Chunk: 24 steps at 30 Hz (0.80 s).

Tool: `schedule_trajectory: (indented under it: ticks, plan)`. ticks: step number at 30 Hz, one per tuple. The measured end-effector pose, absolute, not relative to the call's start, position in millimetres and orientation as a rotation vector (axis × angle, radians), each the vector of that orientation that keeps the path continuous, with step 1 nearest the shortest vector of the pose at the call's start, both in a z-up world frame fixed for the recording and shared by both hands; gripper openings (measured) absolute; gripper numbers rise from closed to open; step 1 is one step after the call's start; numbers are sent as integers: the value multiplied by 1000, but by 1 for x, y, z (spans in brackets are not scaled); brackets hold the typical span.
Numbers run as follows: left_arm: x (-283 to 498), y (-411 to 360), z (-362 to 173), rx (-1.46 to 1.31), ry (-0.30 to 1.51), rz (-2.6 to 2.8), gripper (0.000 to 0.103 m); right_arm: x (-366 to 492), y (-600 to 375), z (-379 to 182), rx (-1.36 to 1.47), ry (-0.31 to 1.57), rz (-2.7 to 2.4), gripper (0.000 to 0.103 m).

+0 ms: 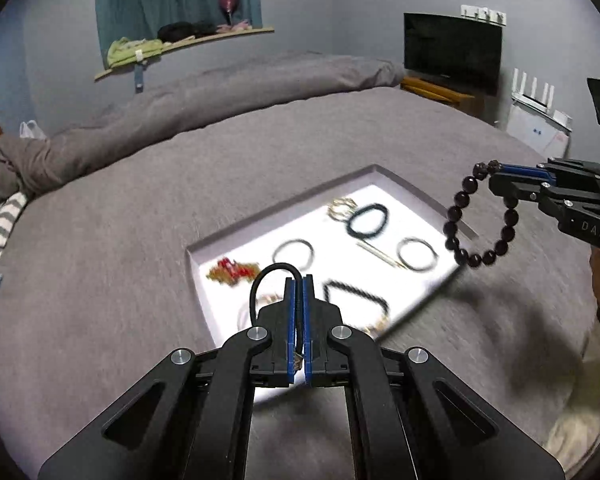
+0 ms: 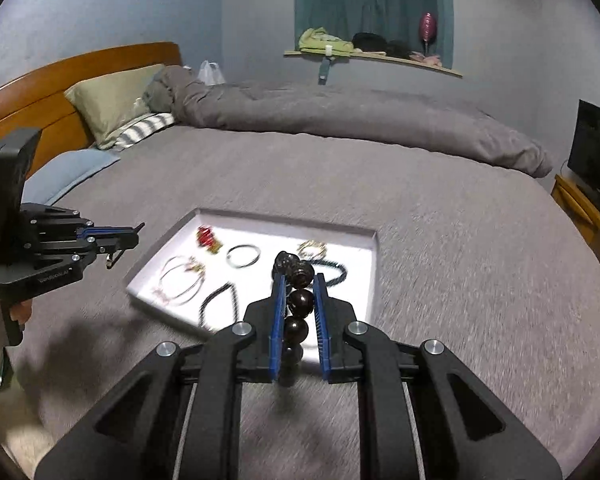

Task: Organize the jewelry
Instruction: 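Carry the hair tie and wooden bead bracelet into the box and open both tools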

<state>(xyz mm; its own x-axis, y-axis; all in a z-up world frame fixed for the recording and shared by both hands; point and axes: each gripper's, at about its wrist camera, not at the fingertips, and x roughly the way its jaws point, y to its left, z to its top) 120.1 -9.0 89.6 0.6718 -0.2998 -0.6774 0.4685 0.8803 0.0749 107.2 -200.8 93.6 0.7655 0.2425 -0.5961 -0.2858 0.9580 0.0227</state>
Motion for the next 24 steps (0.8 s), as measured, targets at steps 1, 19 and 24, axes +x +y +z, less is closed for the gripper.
schedule_trajectory:
  ticks: [1, 19, 24]
  plan:
    - [131, -10, 88, 258, 723, -425, 3, 117, -202, 91, -64, 648, 283, 14]
    - [253, -29, 23, 275, 913, -366, 3, 192, -226, 43, 39, 751, 252, 14]
    - [254, -32, 12, 266, 948, -379, 3, 199, -221, 26, 16, 807, 231, 14]
